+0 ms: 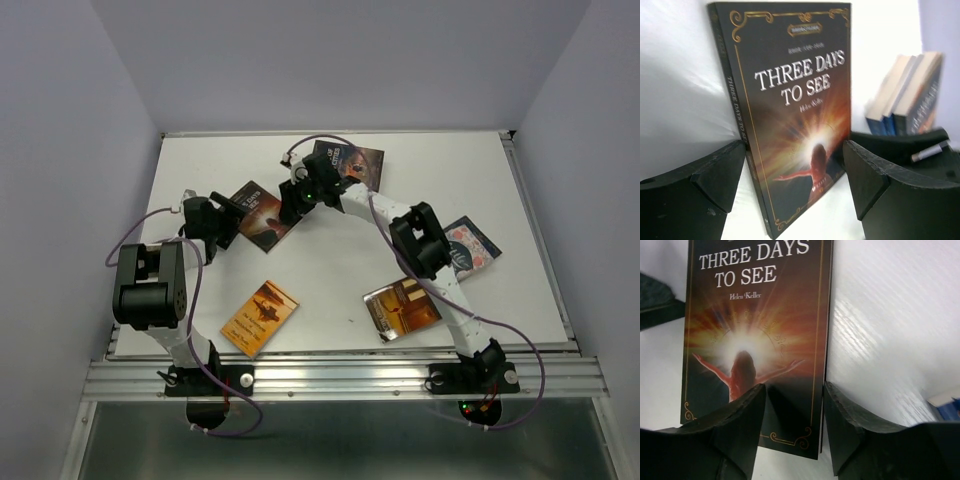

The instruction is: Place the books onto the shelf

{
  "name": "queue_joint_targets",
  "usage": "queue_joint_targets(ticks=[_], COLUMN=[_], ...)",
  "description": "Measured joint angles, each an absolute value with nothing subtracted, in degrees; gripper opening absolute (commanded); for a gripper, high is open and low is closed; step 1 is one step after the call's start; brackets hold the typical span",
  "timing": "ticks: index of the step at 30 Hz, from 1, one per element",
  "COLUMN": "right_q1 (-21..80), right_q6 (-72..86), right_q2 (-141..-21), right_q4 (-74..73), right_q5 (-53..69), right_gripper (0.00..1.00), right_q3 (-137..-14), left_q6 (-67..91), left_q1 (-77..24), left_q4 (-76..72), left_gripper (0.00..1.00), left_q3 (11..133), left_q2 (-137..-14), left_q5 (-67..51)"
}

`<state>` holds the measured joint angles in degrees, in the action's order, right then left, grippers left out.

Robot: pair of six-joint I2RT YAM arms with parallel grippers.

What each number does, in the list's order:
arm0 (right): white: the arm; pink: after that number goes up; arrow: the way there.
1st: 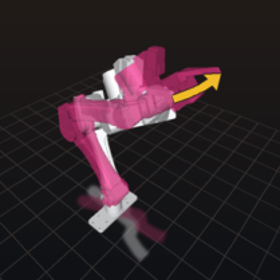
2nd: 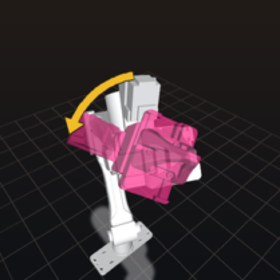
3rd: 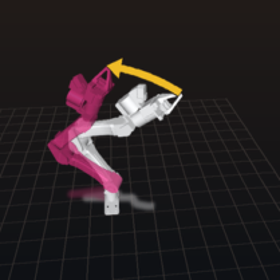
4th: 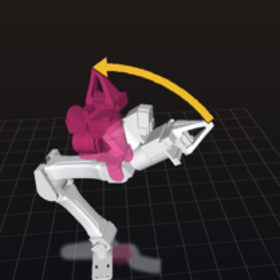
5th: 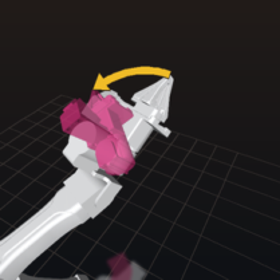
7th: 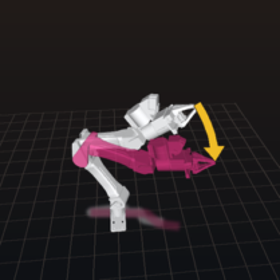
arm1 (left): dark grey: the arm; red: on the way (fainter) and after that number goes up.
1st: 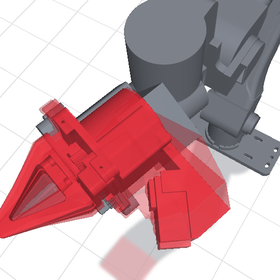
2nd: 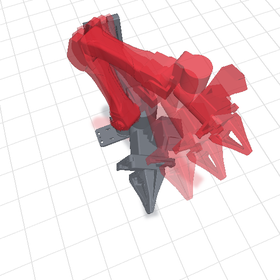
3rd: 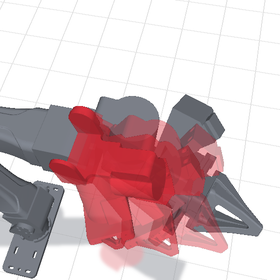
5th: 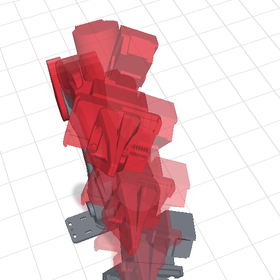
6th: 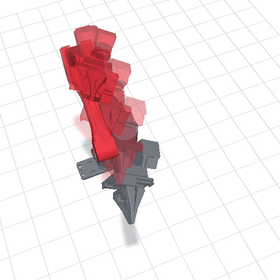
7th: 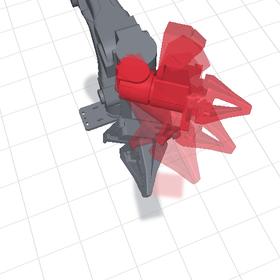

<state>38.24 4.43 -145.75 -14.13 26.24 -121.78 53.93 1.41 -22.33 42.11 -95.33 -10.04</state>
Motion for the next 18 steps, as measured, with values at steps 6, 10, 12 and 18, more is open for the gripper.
queue_joint_targets(ticks=[6,10,12,18], right_q1=[36.42,35.42,34.96,34.61], right_q6=[6.33,6.81,7.14,8.08], right_q2=[-145.25,-144.9,-144.9,-144.88], right_q4=[-14.22,-14.0,-14.02,-13.96], right_q5=[25.61,25.8,25.91,25.98], right_gripper=[0.46,0.4,0.4,0.4], right_q3=[-120.88,-120.14,-120.01,-119.87], left_q6=[55.9,56.62,56.9,57.14], left_q1=[1.96,1.96,1.98,1.98], left_q4=[-40.99,-45.69,-48.36,-55.55], left_gripper=[0.9,0.9,0.89,0.89], left_q3=[32.6,31.11,30.94,31.18], left_q2=[-95.37,-95.55,-95.55,-95.57], left_q5=[-20.6,-24.88,-25.98,-27.81])
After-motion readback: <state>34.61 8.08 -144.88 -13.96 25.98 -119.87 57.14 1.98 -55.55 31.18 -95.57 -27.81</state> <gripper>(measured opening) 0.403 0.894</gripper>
